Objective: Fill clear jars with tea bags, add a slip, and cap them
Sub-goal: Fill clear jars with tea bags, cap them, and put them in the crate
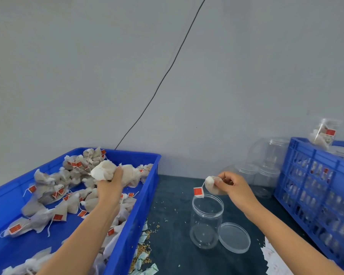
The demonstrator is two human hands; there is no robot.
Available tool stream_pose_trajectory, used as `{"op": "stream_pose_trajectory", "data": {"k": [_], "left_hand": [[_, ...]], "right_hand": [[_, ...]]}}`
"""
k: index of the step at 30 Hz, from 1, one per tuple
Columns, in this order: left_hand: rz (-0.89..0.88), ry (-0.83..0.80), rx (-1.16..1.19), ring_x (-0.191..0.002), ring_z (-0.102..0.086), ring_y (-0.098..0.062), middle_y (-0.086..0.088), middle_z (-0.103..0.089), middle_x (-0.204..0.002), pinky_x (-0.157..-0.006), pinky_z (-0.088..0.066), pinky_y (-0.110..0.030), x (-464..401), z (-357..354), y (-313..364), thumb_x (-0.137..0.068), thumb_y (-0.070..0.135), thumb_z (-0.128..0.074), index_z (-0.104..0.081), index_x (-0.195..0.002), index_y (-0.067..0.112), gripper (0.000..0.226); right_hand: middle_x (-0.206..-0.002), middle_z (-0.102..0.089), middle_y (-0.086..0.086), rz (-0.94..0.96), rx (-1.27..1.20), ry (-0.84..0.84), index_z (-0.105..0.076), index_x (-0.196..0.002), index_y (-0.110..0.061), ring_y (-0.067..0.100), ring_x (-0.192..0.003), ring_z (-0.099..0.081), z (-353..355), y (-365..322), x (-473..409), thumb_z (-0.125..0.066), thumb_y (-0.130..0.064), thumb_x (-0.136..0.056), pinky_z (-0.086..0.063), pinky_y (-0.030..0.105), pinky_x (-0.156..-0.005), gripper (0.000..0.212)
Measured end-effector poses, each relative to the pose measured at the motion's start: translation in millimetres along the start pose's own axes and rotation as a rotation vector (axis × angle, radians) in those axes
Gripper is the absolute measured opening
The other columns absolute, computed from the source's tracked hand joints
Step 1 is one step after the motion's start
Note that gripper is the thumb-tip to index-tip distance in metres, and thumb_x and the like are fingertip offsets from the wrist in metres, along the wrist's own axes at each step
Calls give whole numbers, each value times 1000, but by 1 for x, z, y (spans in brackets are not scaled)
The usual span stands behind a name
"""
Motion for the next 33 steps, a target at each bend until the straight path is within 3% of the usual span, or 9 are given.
{"op": "stream_pose_trajectory", "data": {"k": [3, 7, 11, 14, 17, 19, 22, 25, 33], "left_hand": [[-1, -168, 48, -71, -55, -19, -7, -58, -79, -71, -48, -37, 24, -18, 8, -94, 27, -59, -56, -87, 16, 13], [113, -440, 273, -76, -63, -15, -5, -66, -88, -69, -54, -31, 48, -43, 8, -97, 19, -55, -59, -103, 12, 10], [329, -590, 407, -63, -66, -14, -8, -70, -81, -65, -59, -33, 70, -64, -3, -97, 20, -54, -61, -108, 8, 18], [453, -595, 440, -59, -66, -15, -9, -71, -73, -57, -59, -30, 83, -73, -16, -96, 20, -55, -63, -99, 7, 15], [503, -595, 458, -68, -65, -19, -12, -72, -79, -59, -60, -32, 89, -76, -24, -95, 19, -56, -64, -98, 7, 15], [519, -593, 477, -70, -66, -20, -13, -73, -80, -59, -60, -33, 89, -77, -26, -95, 20, -57, -63, -101, 7, 16], [542, -608, 504, -71, -69, -21, -15, -73, -80, -58, -61, -35, 90, -78, -26, -96, 23, -55, -63, -103, 8, 18], [583, -644, 536, -77, -69, -26, -20, -73, -89, -64, -61, -37, 93, -80, -26, -95, 24, -54, -62, -106, 4, 24], [566, -671, 554, -89, -69, -33, -26, -71, -101, -65, -61, -44, 96, -80, -23, -89, 27, -58, -62, -107, 0, 32]], "right_hand": [[-70, -58, -4, 32, 77, 6, -61, -76, -11, 10, -65, -48, 0, 3, 0, -64, -24, -91, -37, 20, -61, 20], [-74, -68, -1, 37, 123, 0, -64, -79, -13, 13, -67, -62, -2, 6, 2, -68, -26, -88, -50, 24, -65, 17], [-76, -70, -2, 37, 176, -13, -63, -76, -19, 15, -73, -66, -8, 11, 5, -68, -24, -88, -54, 33, -76, 14], [-92, -64, -13, 63, 475, -66, -63, -77, -28, 11, -96, -56, -16, 16, 7, -64, -30, -89, -43, 34, -91, 12], [-111, -49, -11, 144, 790, -46, -65, -99, -30, 14, -113, -39, -22, 14, 8, -53, -30, -96, -28, 32, -95, 13], [-111, -51, -13, 197, 557, -21, -62, -104, -30, 8, -110, -44, -22, 2, 10, -51, -32, -97, -34, 28, -97, 13], [-107, -58, -19, 156, 28, -270, -56, -109, -40, -3, -98, -55, -37, -20, 17, -57, -51, -89, -45, 17, -84, 23], [-105, -60, -20, 230, 47, -382, -52, -113, -41, -4, -91, -58, -55, -33, 21, -67, -50, -83, -46, 12, -77, 35], [-71, -61, -14, 167, -5, -175, -64, -80, -18, -6, -61, -52, -56, -25, 8, -81, -19, -75, -42, 10, -60, 18]]}}
Point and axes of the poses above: each hand's wrist, its own x-axis away from the middle knuckle, its own z-axis out of the back of the hand, y = z × x, the point moved 5 cm from there along -x, towards the middle knuckle
